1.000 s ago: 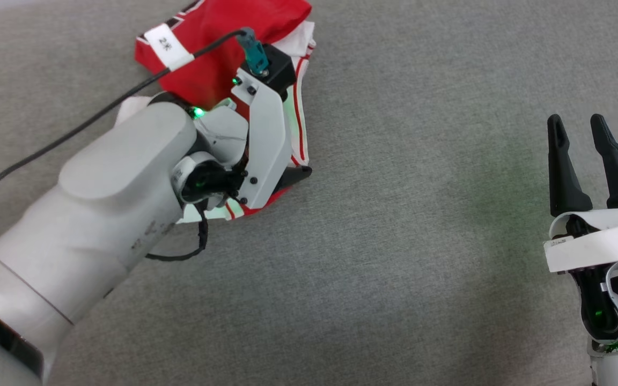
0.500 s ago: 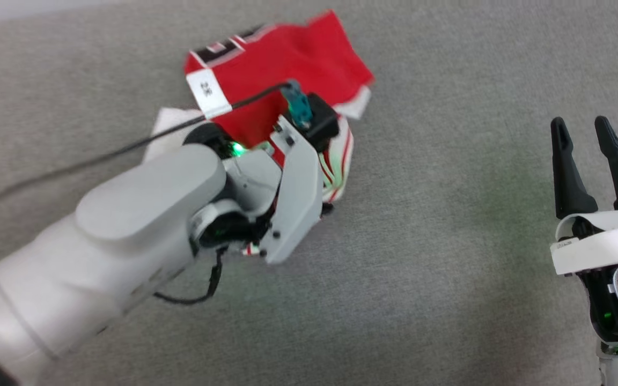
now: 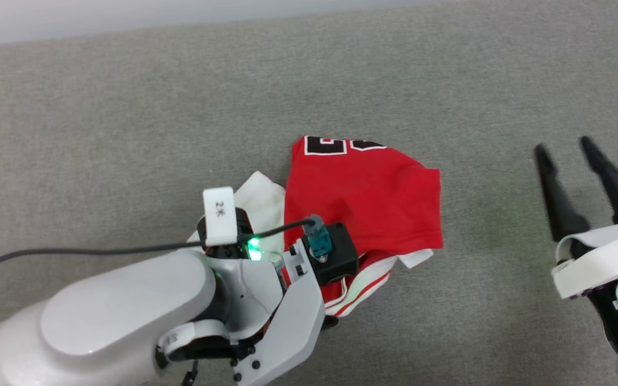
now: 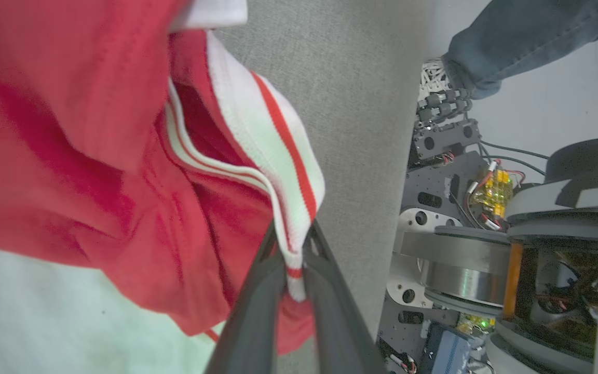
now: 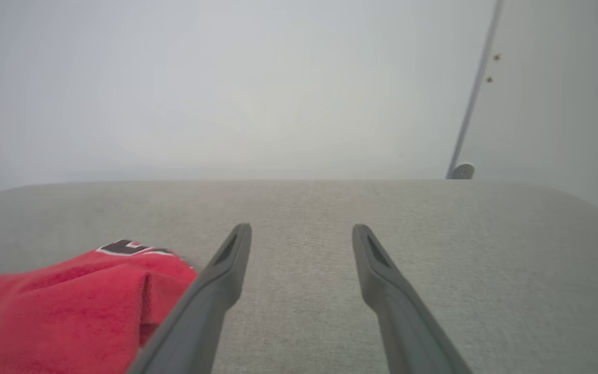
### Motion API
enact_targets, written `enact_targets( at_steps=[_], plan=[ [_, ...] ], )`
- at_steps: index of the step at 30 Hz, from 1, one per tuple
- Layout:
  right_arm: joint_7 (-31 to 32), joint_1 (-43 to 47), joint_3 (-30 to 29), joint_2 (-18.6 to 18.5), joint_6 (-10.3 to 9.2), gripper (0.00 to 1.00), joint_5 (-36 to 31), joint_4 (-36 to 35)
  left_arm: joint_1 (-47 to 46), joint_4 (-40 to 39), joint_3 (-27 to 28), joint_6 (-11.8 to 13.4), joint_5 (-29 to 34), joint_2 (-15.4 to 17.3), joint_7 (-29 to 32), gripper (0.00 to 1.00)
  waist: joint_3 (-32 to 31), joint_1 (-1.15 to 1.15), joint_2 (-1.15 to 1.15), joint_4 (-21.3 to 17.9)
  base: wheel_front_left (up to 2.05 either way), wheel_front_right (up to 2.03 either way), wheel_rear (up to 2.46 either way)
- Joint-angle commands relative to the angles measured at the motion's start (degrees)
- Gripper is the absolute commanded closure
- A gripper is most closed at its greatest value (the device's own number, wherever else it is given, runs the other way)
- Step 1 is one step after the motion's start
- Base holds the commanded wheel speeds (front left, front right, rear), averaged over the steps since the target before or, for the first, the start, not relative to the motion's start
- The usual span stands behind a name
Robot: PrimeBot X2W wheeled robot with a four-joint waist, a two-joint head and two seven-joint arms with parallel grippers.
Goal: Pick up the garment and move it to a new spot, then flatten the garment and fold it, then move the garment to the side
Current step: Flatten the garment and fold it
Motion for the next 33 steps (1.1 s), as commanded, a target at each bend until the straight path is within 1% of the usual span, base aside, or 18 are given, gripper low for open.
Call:
enact_targets(
  at_steps=[1, 2, 3, 6, 8, 11, 13, 17, 20, 21, 22, 25, 29, 33],
  plan=[
    [0.8, 0.2, 2.1, -2.0, -0.02, 0.00, 0.2, -0.6, 0.9, 0.5, 0.0, -0.1, 1.3, -0.3, -1.7, 0.60, 0.0, 0.00, 0.00, 0.8, 0.00, 0.00, 0.00],
    [1.7, -0.1, 4.0, -3.7, -0.02, 0.00, 0.4, -0.9, 1.0, 1.4, 0.1, -0.1, 2.0, -0.3, -3.3, 0.14, 0.0, 0.00, 0.00, 1.0, 0.00, 0.00, 0.00],
    [2.7, -0.3, 5.9, -5.7, -0.02, 0.00, 0.7, -1.1, 1.5, 2.0, 0.1, -0.1, 2.8, -0.5, -4.7, 0.00, -0.1, 0.00, 0.00, 1.3, 0.00, 0.00, 0.00],
    [5.9, -1.2, 12.0, -12.8, -0.03, 0.00, 1.5, -2.3, 2.6, 3.5, 0.0, -0.1, 2.4, -0.6, -10.3, 0.00, -0.7, 0.00, 0.00, 2.4, 0.00, 0.00, 0.00],
    [7.8, -2.4, 15.2, -17.0, -0.03, 0.00, 2.7, -3.4, 3.1, 4.3, 0.0, -0.1, 1.9, 0.1, -14.6, 0.00, -1.2, 0.00, 0.00, 3.4, 0.00, 0.00, 0.00],
    [10.9, -3.9, 20.7, -23.7, -0.03, 0.00, 4.8, -5.5, 4.6, 6.4, 0.6, -0.1, 1.7, 1.2, -22.1, 0.00, -2.2, 0.00, 0.00, 5.4, 0.00, 0.00, 0.00],
    [12.6, -5.2, 24.0, -27.7, -0.03, 0.00, 6.0, -7.1, 6.1, 8.8, 2.0, 0.0, 2.3, 1.6, -27.6, 0.00, -2.9, 0.00, 0.00, 6.9, 0.00, 0.00, 0.00],
    [15.5, -7.2, 30.4, -35.0, -0.03, 0.00, 7.9, -11.0, 10.8, 13.2, 4.6, 3.0, 3.4, 0.5, -38.1, 0.00, -3.9, 0.00, 0.00, 10.1, 0.00, 0.00, 0.00],
    [17.8, -8.1, 34.8, -39.7, -0.03, 0.00, 8.6, -14.7, 14.3, 15.9, 5.8, 4.4, 2.7, -0.3, -43.8, 0.00, -4.4, 0.00, 0.00, 12.3, 0.00, 0.00, 0.00],
    [18.4, -8.4, 36.1, -40.6, -0.03, 0.00, 8.9, -15.6, 15.5, 16.5, 6.3, 4.7, 2.2, -0.3, -45.5, 0.00, -4.4, 0.00, 0.00, 12.8, 0.00, 0.00, 0.00],
    [18.4, -8.4, 36.1, -40.6, -0.03, 0.00, 8.9, -15.6, 15.5, 16.5, 6.3, 4.7, 2.2, -0.3, -45.5, 0.00, -4.4, 0.00, 0.00, 12.8, 0.00, 0.00, 0.00],
    [20.0, -10.1, 39.1, -42.5, -0.03, 0.00, 7.8, -17.2, 18.3, 18.1, 8.0, 5.9, 0.6, -0.5, -49.8, 0.00, -4.5, 0.00, 0.00, 14.2, 0.00, 0.00, 0.00],
    [21.1, -12.4, 44.0, -42.4, -0.03, 0.00, 6.3, -16.5, 20.5, 19.1, 10.1, 6.8, -1.1, -0.4, -53.8, 0.00, -4.0, 0.00, 0.00, 15.8, 0.00, 0.00, 0.00],
    [20.7, -15.2, 48.8, -42.3, -0.03, 0.00, 3.6, -13.7, 22.3, 19.0, 12.2, 7.4, -2.8, 0.3, -56.9, 0.00, -3.3, 0.00, 0.00, 17.1, 0.00, 0.00, 0.00]
  ],
)
